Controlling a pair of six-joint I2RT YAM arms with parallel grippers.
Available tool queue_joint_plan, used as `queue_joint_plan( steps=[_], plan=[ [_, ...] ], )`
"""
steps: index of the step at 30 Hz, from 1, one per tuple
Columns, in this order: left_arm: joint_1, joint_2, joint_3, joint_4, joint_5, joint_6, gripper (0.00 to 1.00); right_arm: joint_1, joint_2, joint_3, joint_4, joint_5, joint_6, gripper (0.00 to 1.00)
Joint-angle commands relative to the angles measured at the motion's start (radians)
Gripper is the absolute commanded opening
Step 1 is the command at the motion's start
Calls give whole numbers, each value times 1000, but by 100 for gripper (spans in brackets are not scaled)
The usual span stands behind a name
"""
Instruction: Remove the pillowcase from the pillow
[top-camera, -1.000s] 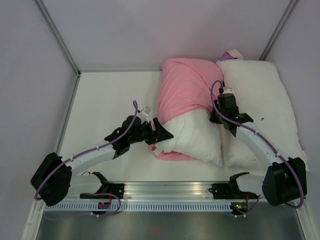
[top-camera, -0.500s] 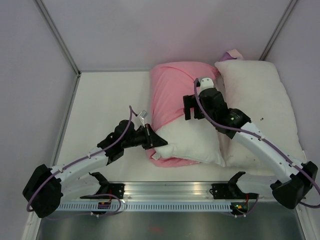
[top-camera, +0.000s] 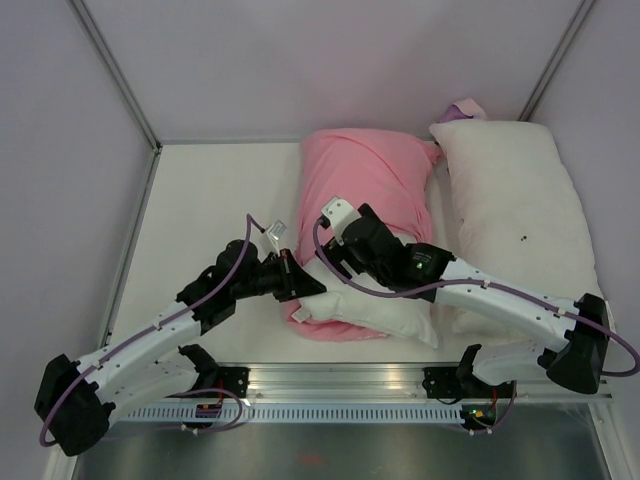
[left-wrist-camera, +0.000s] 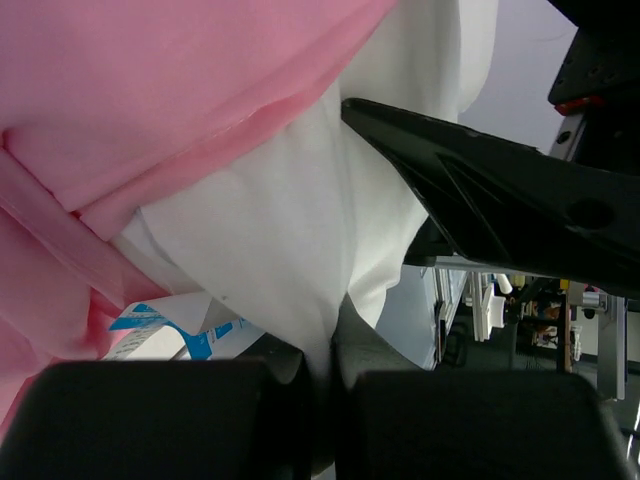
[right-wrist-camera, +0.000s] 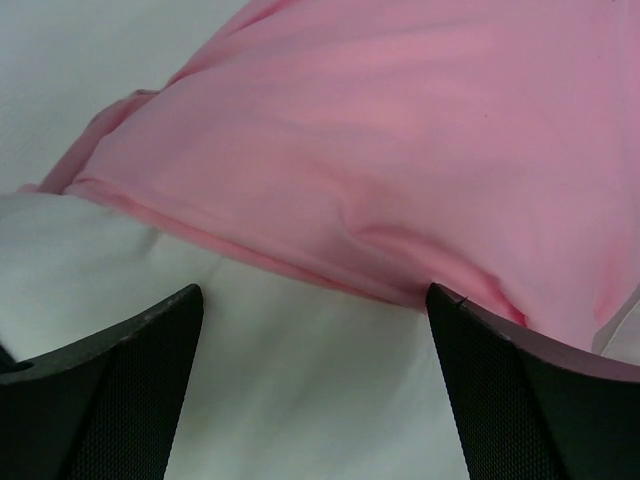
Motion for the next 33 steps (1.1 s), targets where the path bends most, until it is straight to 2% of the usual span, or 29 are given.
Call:
queue_joint_plan(
  steps=[1, 6, 13, 16, 20, 22, 25, 26, 29, 33],
  plan=[
    [3, -48, 22, 17, 14, 26, 2, 3, -47, -66, 135, 93, -120, 98],
    [5, -80, -28, 81, 36, 3, 2, 1, 37, -70, 238, 190, -159, 98],
    [5, -151, -68, 130, 69, -18, 2, -4, 276, 2, 420, 328, -196, 98],
    [6, -211, -97, 133, 82, -24, 2, -39, 362, 103, 415, 327, -170, 98],
    [5, -338, -151, 101, 73, -40, 2, -141, 487, 328, 335, 258, -131, 95],
    [5, -430, -169, 60, 48, -38, 2, -210, 563, 406, 289, 221, -128, 91],
    [5, -525, -163, -55, 40, -30, 2, -295, 666, 571, 238, 199, -134, 81],
    [3, -554, -162, -101, 34, -36, 2, -318, 694, 648, 229, 187, -134, 67],
    [5, -665, -140, -205, -1, -35, 2, -418, 806, 806, 192, 169, -130, 49],
    [5, -764, -32, -464, -91, 3, 2, -536, 977, 991, 140, 207, -133, 44]
  ],
)
